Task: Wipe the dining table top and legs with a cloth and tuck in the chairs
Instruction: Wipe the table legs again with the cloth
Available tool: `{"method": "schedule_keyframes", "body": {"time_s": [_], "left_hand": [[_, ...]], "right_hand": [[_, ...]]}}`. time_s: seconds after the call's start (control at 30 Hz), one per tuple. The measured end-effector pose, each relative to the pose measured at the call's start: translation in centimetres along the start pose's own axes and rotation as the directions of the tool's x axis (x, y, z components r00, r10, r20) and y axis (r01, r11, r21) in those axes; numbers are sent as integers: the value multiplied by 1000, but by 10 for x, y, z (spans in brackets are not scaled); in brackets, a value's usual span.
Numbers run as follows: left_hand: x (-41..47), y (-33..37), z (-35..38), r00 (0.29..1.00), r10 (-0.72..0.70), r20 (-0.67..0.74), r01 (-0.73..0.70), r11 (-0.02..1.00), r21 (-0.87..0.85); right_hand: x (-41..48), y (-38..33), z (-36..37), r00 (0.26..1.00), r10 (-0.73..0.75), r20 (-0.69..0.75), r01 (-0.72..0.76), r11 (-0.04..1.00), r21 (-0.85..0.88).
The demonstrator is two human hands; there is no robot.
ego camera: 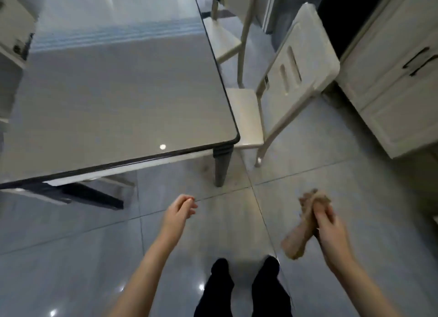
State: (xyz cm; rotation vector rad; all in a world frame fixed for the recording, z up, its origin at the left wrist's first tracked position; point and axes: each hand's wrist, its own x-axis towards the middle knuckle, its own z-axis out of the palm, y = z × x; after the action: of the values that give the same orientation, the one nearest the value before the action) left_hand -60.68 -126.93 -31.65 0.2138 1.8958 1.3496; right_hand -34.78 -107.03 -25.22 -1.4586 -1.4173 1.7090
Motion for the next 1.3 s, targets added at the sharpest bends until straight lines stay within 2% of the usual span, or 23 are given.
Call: {"method": "schedule_keyframes", "body": {"time_s": [0.13, 0.3, 0.4, 0.53, 0.6, 0.67, 0.73, 0.8, 0.87, 0.93, 1.03, 1.1, 1.17, 1.23, 1.3], "left_hand": [[57, -27, 23, 998, -10, -55, 9, 1000, -4], [161, -86, 66, 995, 60, -82, -62, 998, -18], [233, -132, 97, 983, 170, -72, -171, 985, 2], [315, -176, 130, 953, 298, -65, -302, 950, -81], [343, -185, 142, 906, 421, -41, -423, 899, -118], [362, -192, 150, 860, 510, -27, -506, 845, -175], [384, -203, 154, 789, 613, -42, -607, 769, -201], [409, -214, 156, 699, 714, -32, -703, 679, -214], [428, -221, 155, 637, 769, -50, -757, 613, -225], [436, -221, 156, 595, 800, -75, -796, 575, -188], [432, -220, 158, 613, 787, -72, -785, 596, -169], [426, -220, 157, 638, 768, -59, -765, 623, -165], [419, -221, 157, 661, 749, -46, -745, 647, -165], [414, -221, 158, 675, 735, -63, -732, 656, -183], [415, -222, 159, 690, 719, -80, -719, 668, -194]], "right_hand": [[94, 17, 46, 990, -75, 120, 81, 996, -42], [211, 87, 109, 954, -207, 216, 211, 977, 5], [268, 140, 145, 909, -324, 264, 309, 946, 95], [324, 196, 190, 803, -531, 270, 488, 846, 213], [343, 216, 212, 726, -641, 251, 586, 767, 261], [357, 233, 235, 600, -766, 229, 723, 643, 254], [371, 246, 258, 430, -896, 109, 877, 443, 186], [389, 268, 277, 282, -959, -29, 956, 279, 93], [411, 303, 291, 222, -968, -114, 973, 213, 86], [432, 344, 299, 195, -970, -147, 977, 179, 113], [456, 391, 294, 172, -984, -48, 983, 168, 73], [463, 412, 289, 252, -967, 43, 964, 255, 75], [456, 430, 286, 326, -944, 56, 945, 328, 15], [450, 435, 286, 345, -937, 54, 938, 345, -14], [443, 418, 287, 325, -945, 43, 943, 327, 63]]}}
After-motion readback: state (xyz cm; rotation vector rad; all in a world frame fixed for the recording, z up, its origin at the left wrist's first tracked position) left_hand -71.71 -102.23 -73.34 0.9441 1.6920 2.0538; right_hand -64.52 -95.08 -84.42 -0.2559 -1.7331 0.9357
